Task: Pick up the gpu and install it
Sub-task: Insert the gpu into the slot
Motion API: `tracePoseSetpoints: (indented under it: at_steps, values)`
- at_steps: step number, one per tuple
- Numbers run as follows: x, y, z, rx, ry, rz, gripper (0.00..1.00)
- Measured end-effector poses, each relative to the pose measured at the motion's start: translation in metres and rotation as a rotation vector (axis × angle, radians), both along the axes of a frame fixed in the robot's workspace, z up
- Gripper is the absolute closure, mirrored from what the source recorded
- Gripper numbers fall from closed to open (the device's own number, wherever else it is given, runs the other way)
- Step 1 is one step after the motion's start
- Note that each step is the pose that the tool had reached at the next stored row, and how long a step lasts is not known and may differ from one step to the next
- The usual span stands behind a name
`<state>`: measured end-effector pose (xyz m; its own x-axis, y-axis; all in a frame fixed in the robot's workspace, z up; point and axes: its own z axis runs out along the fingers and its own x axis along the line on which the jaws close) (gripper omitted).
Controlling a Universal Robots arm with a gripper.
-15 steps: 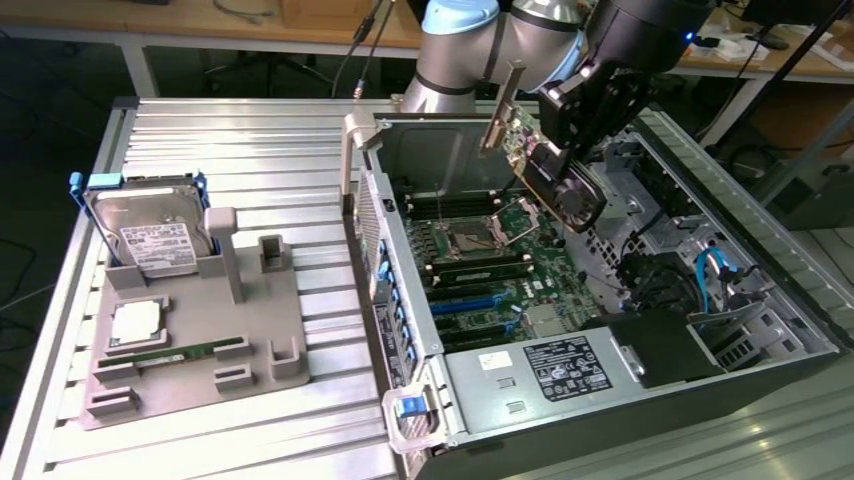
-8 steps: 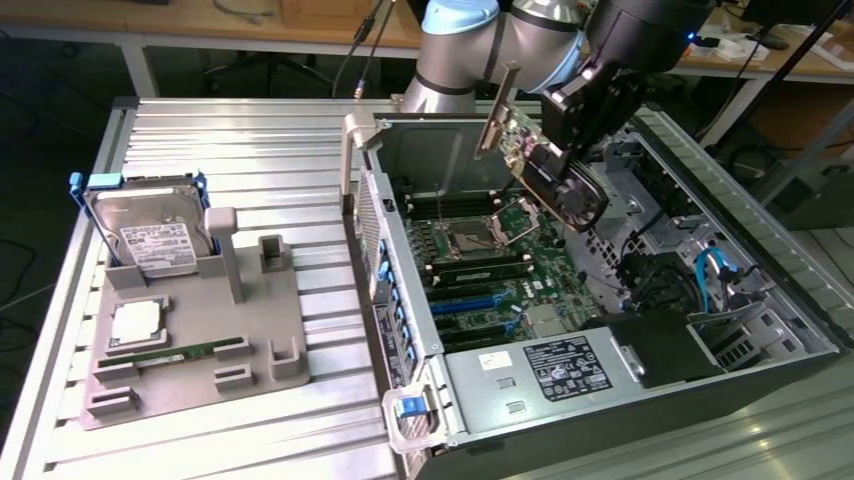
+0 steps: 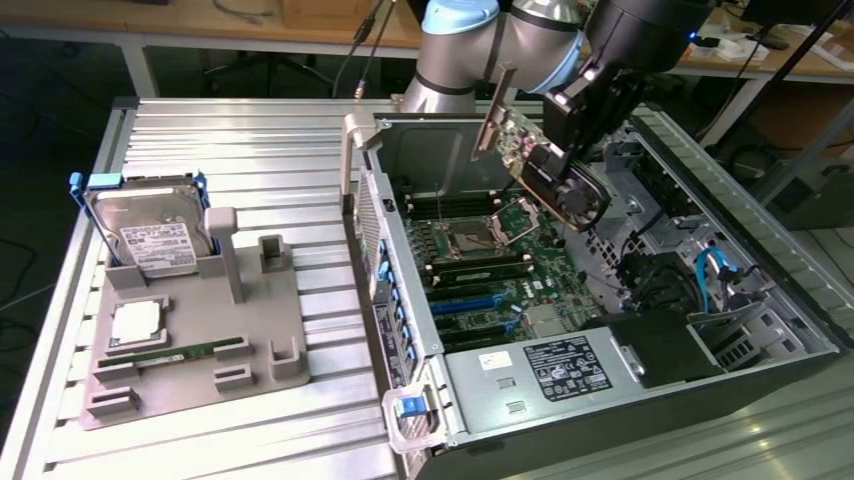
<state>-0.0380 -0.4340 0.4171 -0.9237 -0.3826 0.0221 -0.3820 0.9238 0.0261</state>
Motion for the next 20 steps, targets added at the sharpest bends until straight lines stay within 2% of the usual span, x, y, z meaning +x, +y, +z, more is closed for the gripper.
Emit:
tracePoseSetpoints:
  at_steps: [20]
  values:
    - [-0.0001,0.0007,-0.0001,0.0001,0.0000,0.122,0.73]
